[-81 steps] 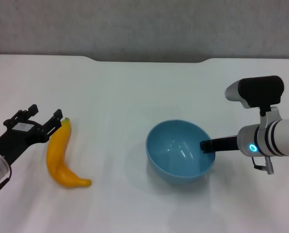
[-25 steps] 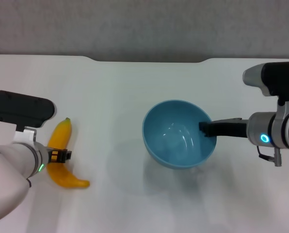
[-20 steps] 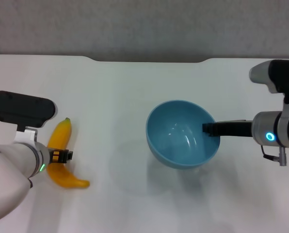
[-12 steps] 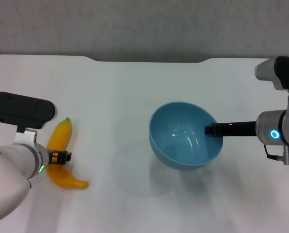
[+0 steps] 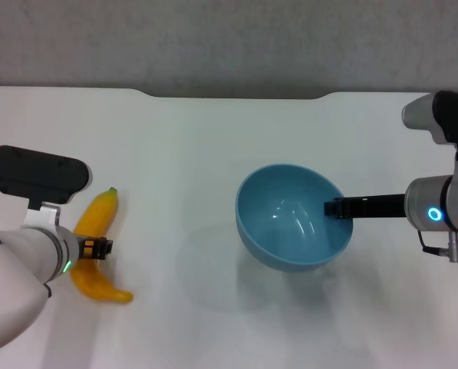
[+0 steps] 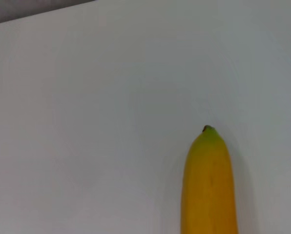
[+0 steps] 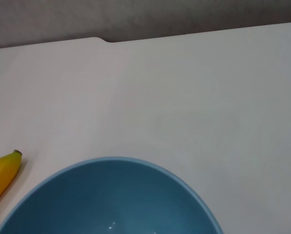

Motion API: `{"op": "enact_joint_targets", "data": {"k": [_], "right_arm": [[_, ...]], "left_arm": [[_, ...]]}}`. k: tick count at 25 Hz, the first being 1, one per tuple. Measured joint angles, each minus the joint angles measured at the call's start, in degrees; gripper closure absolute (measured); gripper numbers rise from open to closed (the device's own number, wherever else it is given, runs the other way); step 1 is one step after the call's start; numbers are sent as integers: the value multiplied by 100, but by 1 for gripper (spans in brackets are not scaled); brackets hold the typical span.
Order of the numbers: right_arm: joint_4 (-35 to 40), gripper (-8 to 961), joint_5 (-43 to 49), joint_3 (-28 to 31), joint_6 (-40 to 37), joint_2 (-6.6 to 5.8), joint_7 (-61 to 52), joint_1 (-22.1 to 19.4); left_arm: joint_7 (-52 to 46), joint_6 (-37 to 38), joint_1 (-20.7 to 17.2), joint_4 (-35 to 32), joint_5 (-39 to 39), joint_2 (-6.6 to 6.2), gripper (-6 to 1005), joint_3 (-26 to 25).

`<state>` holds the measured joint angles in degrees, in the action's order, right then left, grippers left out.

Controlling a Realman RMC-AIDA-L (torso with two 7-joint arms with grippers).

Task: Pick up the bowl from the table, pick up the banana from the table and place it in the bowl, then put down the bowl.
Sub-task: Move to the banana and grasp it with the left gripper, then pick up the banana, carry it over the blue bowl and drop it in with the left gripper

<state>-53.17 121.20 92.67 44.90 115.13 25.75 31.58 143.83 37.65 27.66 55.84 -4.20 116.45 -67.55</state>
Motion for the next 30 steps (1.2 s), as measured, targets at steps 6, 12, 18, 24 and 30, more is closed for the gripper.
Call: {"op": "enact_joint_targets", "data": {"k": [6, 12, 18, 24, 30], "right_arm": [[0, 917, 21, -1, -17, 0, 11, -11], [4, 914, 127, 15, -17, 0, -3, -16], [367, 911, 132, 399, 115, -31, 24, 168], [1523, 907, 133, 934, 248, -45, 419, 913], [2033, 904, 127, 1007, 202, -15, 544, 1392]], "left_arm": [[36, -4, -14, 33, 7, 0, 414, 4], [40, -6, -39, 73, 7, 0, 508, -17], [58, -3, -136, 725, -101, -48, 509, -31], [189, 45, -342, 1866, -577, -43, 508, -36], [217, -26, -476, 2580, -583, -21, 509, 66]]}}
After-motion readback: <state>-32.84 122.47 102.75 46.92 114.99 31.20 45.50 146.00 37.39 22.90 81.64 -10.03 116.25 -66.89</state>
